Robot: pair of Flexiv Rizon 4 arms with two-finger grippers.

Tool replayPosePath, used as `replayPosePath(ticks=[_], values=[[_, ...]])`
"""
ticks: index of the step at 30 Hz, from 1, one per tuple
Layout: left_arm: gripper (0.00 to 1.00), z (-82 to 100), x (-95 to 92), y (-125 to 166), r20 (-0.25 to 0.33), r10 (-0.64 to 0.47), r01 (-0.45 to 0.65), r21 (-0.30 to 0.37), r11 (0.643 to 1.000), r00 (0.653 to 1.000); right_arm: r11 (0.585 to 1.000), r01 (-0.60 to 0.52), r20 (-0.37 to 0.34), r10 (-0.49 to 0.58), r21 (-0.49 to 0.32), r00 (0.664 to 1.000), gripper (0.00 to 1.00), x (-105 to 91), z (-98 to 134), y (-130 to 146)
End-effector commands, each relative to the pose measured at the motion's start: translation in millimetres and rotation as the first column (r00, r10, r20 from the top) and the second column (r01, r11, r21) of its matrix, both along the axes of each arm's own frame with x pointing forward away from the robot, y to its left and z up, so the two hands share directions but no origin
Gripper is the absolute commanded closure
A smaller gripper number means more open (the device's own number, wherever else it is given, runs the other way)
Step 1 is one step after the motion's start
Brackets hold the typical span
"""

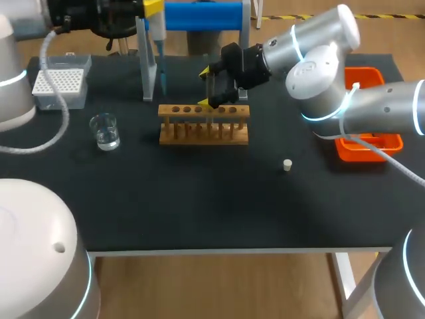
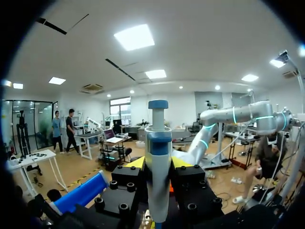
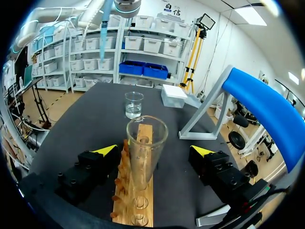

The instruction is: Invert the test tube, pick up the pipette, mount the tip to pipette, aspirate from beaker and dispense into the tube, eject the tip, return the pipette, and cap with the stopper.

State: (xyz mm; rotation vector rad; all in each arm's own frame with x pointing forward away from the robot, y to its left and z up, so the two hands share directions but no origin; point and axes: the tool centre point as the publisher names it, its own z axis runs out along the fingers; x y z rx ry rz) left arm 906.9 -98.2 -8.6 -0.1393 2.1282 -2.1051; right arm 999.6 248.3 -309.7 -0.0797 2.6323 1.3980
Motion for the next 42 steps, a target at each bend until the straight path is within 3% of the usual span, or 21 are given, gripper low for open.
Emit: replayPosePath(ticks=[1, 8, 22, 42], values=[[1.0, -1.5, 16.8, -27.5, -0.001, -0.045, 0.045, -0.001, 0.999, 0.999, 1.0, -0.001, -0.001, 0.001, -0.003, 1.0, 0.0, -0.3, 1.0, -0.6], [1.0, 4.2, 29.7, -53.6, -0.009, -0.085, 0.085, 0.006, 0.996, 0.996, 1.0, -0.001, -0.001, 0.001, -0.003, 1.0, 0.0, -0.3, 1.0, -0.6], [1.0, 17.1, 53.2, -77.2, -0.008, -0.134, 0.134, 0.017, 0.991, 0.991, 1.0, -0.001, -0.001, 0.001, -0.003, 1.0, 0.0, -0.3, 1.0, -0.6], [1.0, 20.0, 56.3, -84.9, -0.035, -0.144, 0.144, -0.002, 0.99, 0.989, 1.0, -0.001, -0.001, 0.001, -0.003, 1.0, 0.0, -0.3, 1.0, -0.6]])
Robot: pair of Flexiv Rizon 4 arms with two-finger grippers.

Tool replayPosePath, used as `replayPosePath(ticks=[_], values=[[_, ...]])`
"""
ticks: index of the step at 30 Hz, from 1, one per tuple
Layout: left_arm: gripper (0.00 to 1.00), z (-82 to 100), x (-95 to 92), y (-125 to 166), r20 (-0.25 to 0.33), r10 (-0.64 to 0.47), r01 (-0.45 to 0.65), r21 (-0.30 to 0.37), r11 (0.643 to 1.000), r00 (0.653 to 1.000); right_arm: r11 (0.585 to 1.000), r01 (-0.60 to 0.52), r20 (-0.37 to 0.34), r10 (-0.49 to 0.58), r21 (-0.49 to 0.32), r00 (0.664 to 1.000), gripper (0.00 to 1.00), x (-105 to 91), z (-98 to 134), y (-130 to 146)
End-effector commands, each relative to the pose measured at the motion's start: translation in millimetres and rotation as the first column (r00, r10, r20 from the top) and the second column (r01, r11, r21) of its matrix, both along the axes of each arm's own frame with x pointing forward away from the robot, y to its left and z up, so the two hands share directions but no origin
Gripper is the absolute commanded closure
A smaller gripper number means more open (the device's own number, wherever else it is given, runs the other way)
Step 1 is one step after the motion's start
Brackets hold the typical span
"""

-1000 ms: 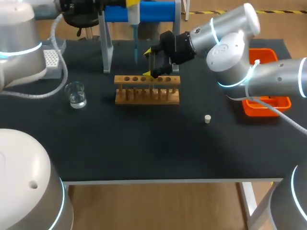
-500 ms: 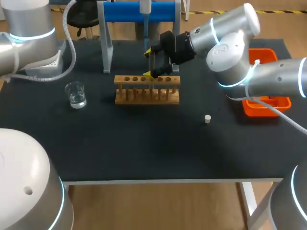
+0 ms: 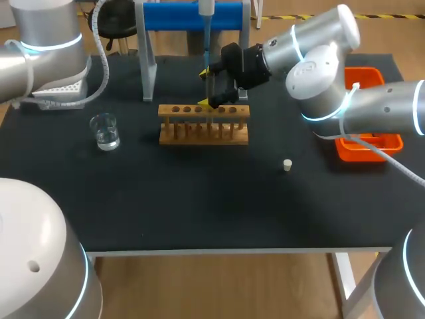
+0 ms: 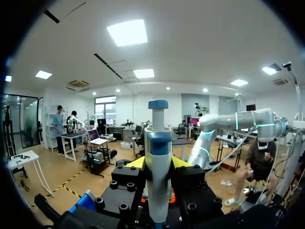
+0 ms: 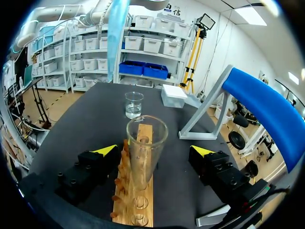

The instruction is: Invert the test tube, pick up the pipette, mount the tip to pipette, aspirate from beaker and dispense into the tube, eject the tip, return the pipette, and cap with the stopper.

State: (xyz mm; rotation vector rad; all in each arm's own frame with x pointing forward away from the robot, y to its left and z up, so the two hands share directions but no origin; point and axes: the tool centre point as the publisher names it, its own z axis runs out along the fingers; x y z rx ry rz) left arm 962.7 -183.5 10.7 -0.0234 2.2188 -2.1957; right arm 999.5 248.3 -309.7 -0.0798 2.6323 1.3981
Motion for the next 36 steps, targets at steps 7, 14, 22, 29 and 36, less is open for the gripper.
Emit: replayPosePath(ticks=[7, 14, 22, 29, 36], values=[[1.0, 0.6, 0.5, 0.4, -0.001, -0.001, 0.001, 0.001, 1.0, 1.0, 1.0, -0.001, -0.001, 0.001, -0.003, 1.0, 0.0, -0.2, 1.0, -0.6], [1.0, 0.6, 0.5, 0.4, -0.001, -0.001, 0.001, 0.001, 1.0, 1.0, 1.0, -0.001, -0.001, 0.001, -0.003, 1.0, 0.0, -0.2, 1.0, -0.6], [1.0, 0.6, 0.5, 0.4, -0.001, -0.001, 0.001, 0.001, 1.0, 1.0, 1.0, -0.003, 0.0, 0.003, -0.004, 1.0, 0.0, -0.4, -0.3, -1.8], [1.0, 0.6, 0.5, 0.4, -0.001, -0.001, 0.001, 0.001, 1.0, 1.0, 1.0, 0.002, -0.014, -0.002, 0.013, 1.0, 0.0, 3.5, -0.3, -6.9], [1.0, 0.6, 0.5, 0.4, -0.001, -0.001, 0.001, 0.001, 1.0, 1.0, 0.999, -0.009, -0.036, 0.01, 0.035, 0.999, 0.0, 4.6, 0.1, -8.4]])
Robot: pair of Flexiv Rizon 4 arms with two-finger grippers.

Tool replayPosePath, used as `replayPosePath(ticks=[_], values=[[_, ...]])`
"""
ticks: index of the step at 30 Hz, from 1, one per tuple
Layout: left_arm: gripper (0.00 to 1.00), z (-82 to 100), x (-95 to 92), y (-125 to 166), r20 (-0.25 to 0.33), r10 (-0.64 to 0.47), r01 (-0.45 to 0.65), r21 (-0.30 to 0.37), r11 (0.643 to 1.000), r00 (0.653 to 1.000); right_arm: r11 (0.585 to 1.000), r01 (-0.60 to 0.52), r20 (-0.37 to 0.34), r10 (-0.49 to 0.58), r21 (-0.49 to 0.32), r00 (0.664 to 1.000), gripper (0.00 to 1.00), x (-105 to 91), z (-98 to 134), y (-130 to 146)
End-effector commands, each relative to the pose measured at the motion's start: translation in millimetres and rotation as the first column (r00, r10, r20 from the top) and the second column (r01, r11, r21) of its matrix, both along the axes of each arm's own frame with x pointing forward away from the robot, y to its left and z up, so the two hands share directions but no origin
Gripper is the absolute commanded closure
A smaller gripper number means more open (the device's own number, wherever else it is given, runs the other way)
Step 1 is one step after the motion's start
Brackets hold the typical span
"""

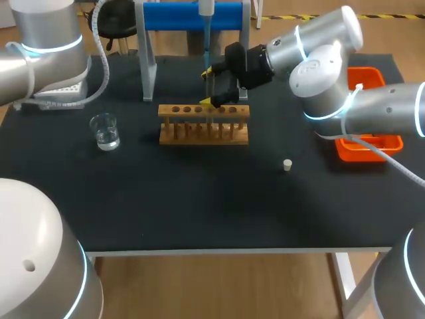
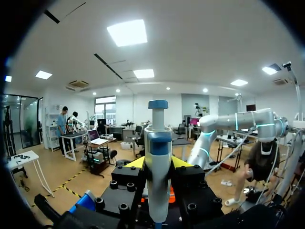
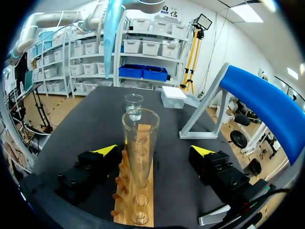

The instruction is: Invert the test tube, pick up the pipette, mount the tip to pipette, aspirate from beaker and dispense into the tube, eject the tip, return the pipette, and cap with the stopper.

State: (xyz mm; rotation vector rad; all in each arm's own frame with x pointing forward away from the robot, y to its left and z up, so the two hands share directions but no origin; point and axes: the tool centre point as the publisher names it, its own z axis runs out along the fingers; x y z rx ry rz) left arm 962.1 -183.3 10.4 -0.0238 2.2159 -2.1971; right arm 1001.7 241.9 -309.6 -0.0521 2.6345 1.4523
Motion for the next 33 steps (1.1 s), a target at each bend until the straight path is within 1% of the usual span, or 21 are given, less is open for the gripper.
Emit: replayPosePath(ticks=[1, 11, 19, 33], values=[[1.0, 1.0, 1.0, 0.1, -0.001, -0.002, 0.002, 0.003, 1.0, 1.0, 1.0, -0.014, 0.0, 0.014, 0.003, 1.0, 0.0, 2.6, 0.1, -1.9], [1.0, 1.0, 1.0, 0.1, -0.001, -0.002, 0.002, 0.003, 1.0, 1.0, 1.0, -0.03, 0.019, 0.03, -0.004, 0.999, 0.0, 1.3, -0.2, 0.3], [1.0, 1.0, 1.0, 0.1, -0.001, -0.002, 0.002, 0.003, 1.0, 1.0, 1.0, -0.016, 0.034, 0.017, -0.009, 0.999, 0.0, 0.2, 0.1, 1.1], [1.0, 1.0, 1.0, 0.1, -0.001, -0.002, 0.002, 0.003, 1.0, 1.0, 1.0, -0.013, 0.036, 0.013, -0.012, 0.999, 0.0, -0.2, 0.1, 1.2]])
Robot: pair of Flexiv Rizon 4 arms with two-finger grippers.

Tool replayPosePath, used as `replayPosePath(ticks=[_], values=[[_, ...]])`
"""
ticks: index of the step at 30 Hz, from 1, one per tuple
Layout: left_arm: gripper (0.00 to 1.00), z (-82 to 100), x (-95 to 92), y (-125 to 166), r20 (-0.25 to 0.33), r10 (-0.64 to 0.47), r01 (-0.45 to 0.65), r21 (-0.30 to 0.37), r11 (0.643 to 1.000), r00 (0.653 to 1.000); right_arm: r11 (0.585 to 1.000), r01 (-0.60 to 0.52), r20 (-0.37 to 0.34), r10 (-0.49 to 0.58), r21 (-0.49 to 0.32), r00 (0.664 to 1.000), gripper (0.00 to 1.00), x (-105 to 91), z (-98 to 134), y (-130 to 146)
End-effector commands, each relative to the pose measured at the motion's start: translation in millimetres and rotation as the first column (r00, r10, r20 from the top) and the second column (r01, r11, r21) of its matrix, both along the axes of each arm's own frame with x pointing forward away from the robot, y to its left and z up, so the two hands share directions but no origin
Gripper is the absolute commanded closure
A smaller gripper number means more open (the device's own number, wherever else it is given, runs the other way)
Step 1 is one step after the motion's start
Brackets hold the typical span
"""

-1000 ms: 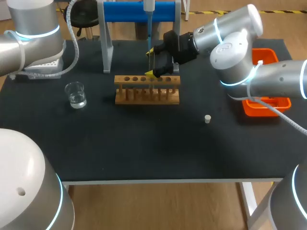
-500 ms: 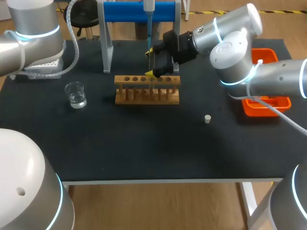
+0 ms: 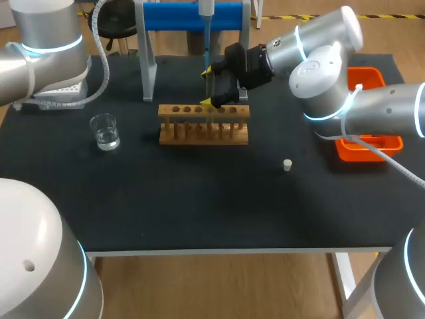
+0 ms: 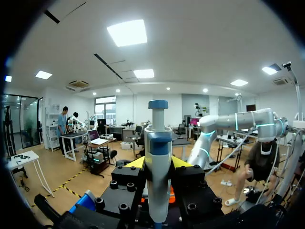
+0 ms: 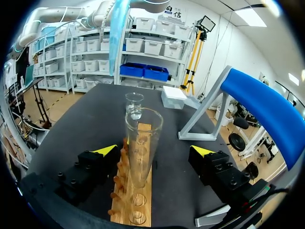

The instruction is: Invert the test tube, pick up the pipette, mount the tip to pipette, aspirate from beaker and dispense into the tube, eject the tip, return the pipette, and cap with the stopper.

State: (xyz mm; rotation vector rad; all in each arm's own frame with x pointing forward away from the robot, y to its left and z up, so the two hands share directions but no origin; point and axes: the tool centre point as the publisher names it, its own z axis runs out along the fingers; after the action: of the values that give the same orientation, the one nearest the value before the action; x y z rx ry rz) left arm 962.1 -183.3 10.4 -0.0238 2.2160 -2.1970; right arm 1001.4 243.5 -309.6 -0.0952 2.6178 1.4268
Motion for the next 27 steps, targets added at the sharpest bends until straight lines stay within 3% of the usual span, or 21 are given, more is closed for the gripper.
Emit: replayPosePath(ticks=[1, 27], values=[[1.0, 1.0, 1.0, 0.1, -0.001, -0.002, 0.002, 0.003, 1.0, 1.0, 1.0, -0.001, 0.0, 0.001, -0.001, 1.0, 0.0, 0.1, 0.1, -0.4], [1.0, -10.2, 20.2, -3.6, 0.009, -0.029, 0.03, -0.002, 1.0, 1.0, 1.0, -0.001, 0.0, 0.001, -0.001, 1.0, 0.0, 0.1, 0.1, -0.4]])
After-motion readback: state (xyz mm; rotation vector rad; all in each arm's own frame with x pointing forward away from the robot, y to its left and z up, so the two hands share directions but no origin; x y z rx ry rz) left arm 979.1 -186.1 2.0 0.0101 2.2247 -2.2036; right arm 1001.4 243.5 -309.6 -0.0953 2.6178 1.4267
